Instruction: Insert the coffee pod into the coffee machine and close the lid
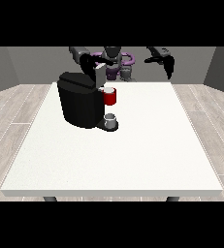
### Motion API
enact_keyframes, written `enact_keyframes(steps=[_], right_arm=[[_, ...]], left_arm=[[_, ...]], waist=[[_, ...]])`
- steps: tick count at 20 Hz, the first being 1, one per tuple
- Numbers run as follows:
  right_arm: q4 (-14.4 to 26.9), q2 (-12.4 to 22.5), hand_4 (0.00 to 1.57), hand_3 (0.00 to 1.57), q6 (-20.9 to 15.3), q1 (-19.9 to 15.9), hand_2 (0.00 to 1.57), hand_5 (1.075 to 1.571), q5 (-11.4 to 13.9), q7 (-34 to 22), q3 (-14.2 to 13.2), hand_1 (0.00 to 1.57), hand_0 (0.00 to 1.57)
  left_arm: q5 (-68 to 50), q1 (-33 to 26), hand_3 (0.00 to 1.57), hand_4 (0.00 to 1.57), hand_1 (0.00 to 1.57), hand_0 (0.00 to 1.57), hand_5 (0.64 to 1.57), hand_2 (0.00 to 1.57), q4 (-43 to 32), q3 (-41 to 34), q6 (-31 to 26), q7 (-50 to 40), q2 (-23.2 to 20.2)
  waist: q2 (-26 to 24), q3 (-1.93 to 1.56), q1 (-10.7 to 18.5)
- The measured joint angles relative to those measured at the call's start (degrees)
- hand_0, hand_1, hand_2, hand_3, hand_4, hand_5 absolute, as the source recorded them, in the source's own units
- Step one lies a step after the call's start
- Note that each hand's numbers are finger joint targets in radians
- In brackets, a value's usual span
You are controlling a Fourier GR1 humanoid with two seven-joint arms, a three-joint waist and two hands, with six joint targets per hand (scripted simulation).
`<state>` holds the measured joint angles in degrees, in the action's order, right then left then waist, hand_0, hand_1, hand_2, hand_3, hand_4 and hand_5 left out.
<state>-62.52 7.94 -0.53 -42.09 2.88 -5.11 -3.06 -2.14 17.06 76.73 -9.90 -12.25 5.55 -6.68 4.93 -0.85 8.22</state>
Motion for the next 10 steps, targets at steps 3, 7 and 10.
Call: enact_keyframes(steps=[3,7,10], right_arm=[[-1.2,-1.2,0.26,0.0,0.4,1.4,0.0,1.571,-1.6,0.2,0.2,0.0,0.0],[-4.6,-4.9,0.29,0.0,2.4,5.5,0.0,1.571,-1.3,7.1,5.1,0.0,0.0],[-7.2,-6.5,0.16,0.0,2.3,11.4,0.0,1.571,-3.5,9.8,8.6,0.0,0.0]], left_arm=[[0.7,-0.7,0.0,0.19,0.0,0.0,1.571,0.0,0.3,0.9,0.3,1.1,0.8],[1.1,-2.8,0.0,0.25,0.0,0.0,1.571,0.0,0.1,1.4,1.1,2.3,2.2],[1.5,-5.0,0.0,0.19,0.0,0.0,1.571,0.0,-0.3,1.7,2.0,3.2,3.0]], waist=[[-0.5,-0.16,0.1],[-3.8,0.47,-1.0],[-6.9,0.68,-3.2]])
